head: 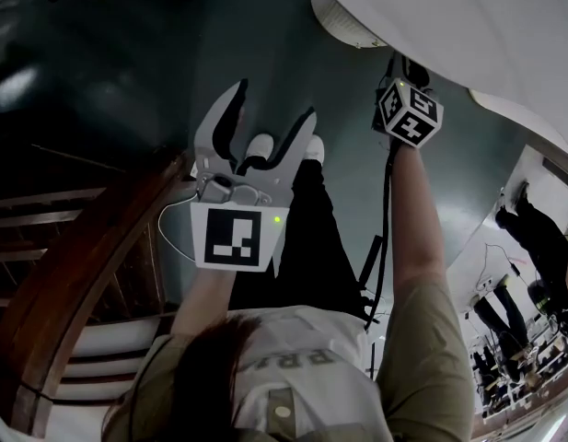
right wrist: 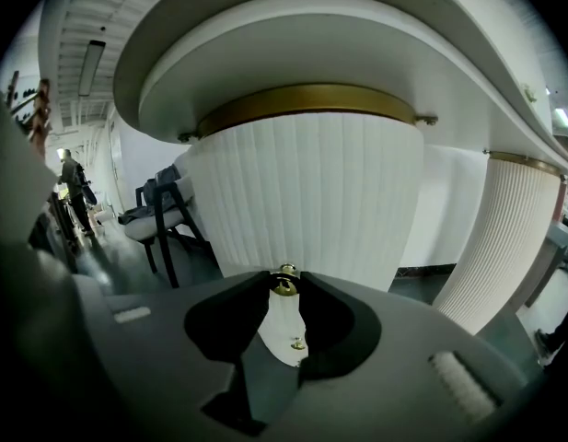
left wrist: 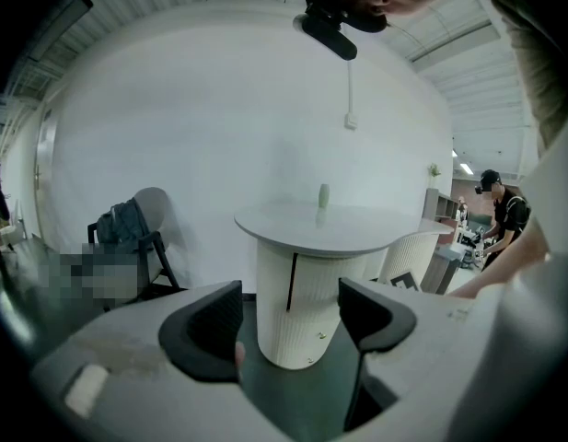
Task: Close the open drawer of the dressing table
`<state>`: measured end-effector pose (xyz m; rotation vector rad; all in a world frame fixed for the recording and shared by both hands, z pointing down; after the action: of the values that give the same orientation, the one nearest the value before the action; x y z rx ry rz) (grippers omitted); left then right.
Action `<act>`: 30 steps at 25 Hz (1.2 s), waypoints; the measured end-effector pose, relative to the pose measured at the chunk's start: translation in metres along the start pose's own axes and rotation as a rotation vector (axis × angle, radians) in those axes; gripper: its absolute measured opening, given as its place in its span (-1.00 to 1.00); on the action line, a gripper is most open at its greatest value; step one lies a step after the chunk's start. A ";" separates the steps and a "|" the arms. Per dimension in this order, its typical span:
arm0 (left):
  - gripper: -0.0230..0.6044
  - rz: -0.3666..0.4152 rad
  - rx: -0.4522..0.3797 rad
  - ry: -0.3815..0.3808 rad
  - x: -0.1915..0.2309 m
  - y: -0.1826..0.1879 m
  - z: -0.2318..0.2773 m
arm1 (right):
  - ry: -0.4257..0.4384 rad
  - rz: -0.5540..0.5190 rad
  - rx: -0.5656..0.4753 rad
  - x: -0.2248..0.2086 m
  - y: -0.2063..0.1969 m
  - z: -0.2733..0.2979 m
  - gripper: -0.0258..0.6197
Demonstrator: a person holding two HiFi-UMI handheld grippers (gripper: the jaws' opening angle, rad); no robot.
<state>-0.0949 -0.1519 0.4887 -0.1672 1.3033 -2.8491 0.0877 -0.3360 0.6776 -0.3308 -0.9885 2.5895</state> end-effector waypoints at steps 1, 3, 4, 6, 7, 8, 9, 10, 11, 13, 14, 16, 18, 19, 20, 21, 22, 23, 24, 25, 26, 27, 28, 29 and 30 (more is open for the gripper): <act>0.17 -0.002 -0.001 0.000 -0.002 0.000 0.001 | 0.000 -0.002 -0.004 -0.001 0.001 0.001 -0.59; 0.17 -0.003 -0.006 0.000 -0.004 0.000 0.003 | -0.002 -0.005 -0.013 -0.002 0.003 0.002 -0.59; 0.17 -0.004 -0.008 0.001 -0.005 -0.001 0.004 | -0.004 -0.007 -0.017 -0.003 0.004 0.003 -0.59; 0.17 -0.006 -0.009 0.005 -0.005 -0.003 0.005 | -0.006 -0.010 -0.027 -0.002 0.004 0.005 -0.59; 0.17 -0.008 -0.009 0.007 -0.005 -0.004 0.005 | -0.006 -0.011 -0.033 -0.002 0.003 0.006 -0.59; 0.17 -0.012 -0.011 0.008 -0.004 -0.004 0.005 | -0.006 -0.012 -0.039 -0.001 0.003 0.006 -0.59; 0.17 -0.017 -0.012 0.008 -0.005 -0.004 0.005 | -0.007 -0.013 -0.044 -0.001 0.004 0.006 -0.59; 0.17 -0.020 -0.012 0.008 -0.005 -0.004 0.005 | -0.008 -0.014 -0.047 -0.001 0.004 0.005 -0.59; 0.17 -0.021 -0.012 0.007 -0.006 -0.003 0.005 | -0.008 -0.014 -0.050 -0.001 0.005 0.004 -0.59; 0.17 -0.020 -0.013 0.007 -0.007 -0.002 0.007 | -0.005 -0.013 -0.052 -0.001 0.006 0.005 -0.59; 0.17 -0.019 -0.013 0.007 -0.007 -0.002 0.008 | -0.002 -0.014 -0.053 -0.001 0.006 0.005 -0.59; 0.17 -0.016 -0.016 0.008 -0.008 -0.001 0.008 | 0.004 -0.017 -0.053 -0.001 0.006 0.005 -0.59; 0.17 -0.014 -0.016 0.007 -0.008 -0.001 0.008 | 0.006 -0.022 -0.048 -0.002 0.005 0.006 -0.58; 0.17 -0.013 -0.017 0.007 -0.008 -0.001 0.008 | 0.007 -0.025 -0.038 -0.002 0.004 0.007 -0.58; 0.17 -0.013 -0.017 0.006 -0.008 -0.001 0.008 | 0.011 -0.027 -0.024 -0.001 0.003 0.008 -0.54; 0.17 -0.014 -0.017 0.005 -0.008 -0.001 0.007 | 0.022 -0.027 -0.013 0.000 0.001 0.008 -0.40; 0.17 -0.014 -0.016 0.004 -0.009 -0.001 0.006 | 0.036 -0.025 -0.009 0.002 0.000 0.006 -0.19; 0.17 -0.013 -0.015 0.003 -0.009 -0.002 0.004 | 0.051 -0.024 -0.010 0.004 -0.001 0.003 -0.12; 0.17 -0.011 -0.014 0.001 -0.009 -0.002 0.002 | 0.060 -0.029 -0.011 0.006 -0.002 -0.001 -0.07; 0.17 -0.007 -0.014 0.000 -0.008 -0.001 0.000 | 0.064 -0.038 -0.010 0.008 -0.003 -0.006 -0.04; 0.17 -0.003 -0.016 -0.002 -0.008 -0.001 -0.003 | 0.064 -0.045 -0.008 0.009 -0.005 -0.011 -0.02; 0.17 0.001 -0.020 -0.004 -0.008 -0.001 -0.006 | 0.062 -0.046 -0.006 0.009 -0.007 -0.018 -0.02; 0.17 0.003 -0.024 -0.005 -0.010 0.001 -0.009 | 0.060 -0.039 -0.006 0.007 -0.009 -0.025 -0.02; 0.17 0.005 -0.028 -0.007 -0.013 0.003 -0.011 | 0.057 -0.027 -0.009 0.001 -0.009 -0.034 -0.02; 0.17 0.008 -0.032 -0.010 -0.019 0.008 -0.013 | 0.054 -0.015 -0.014 -0.007 -0.008 -0.043 -0.01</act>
<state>-0.0774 -0.1460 0.4726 -0.1755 1.3451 -2.8181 0.1105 -0.3070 0.6522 -0.3936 -0.9866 2.5480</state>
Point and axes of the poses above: the fingertips, and each gripper's own axes: z forward along the fingers, x to its left, y out of its top, the point moved 2 cm from there along -z, backward along the fingers, and after that the axes turned 13 degrees about x, right-handed, at the moved point
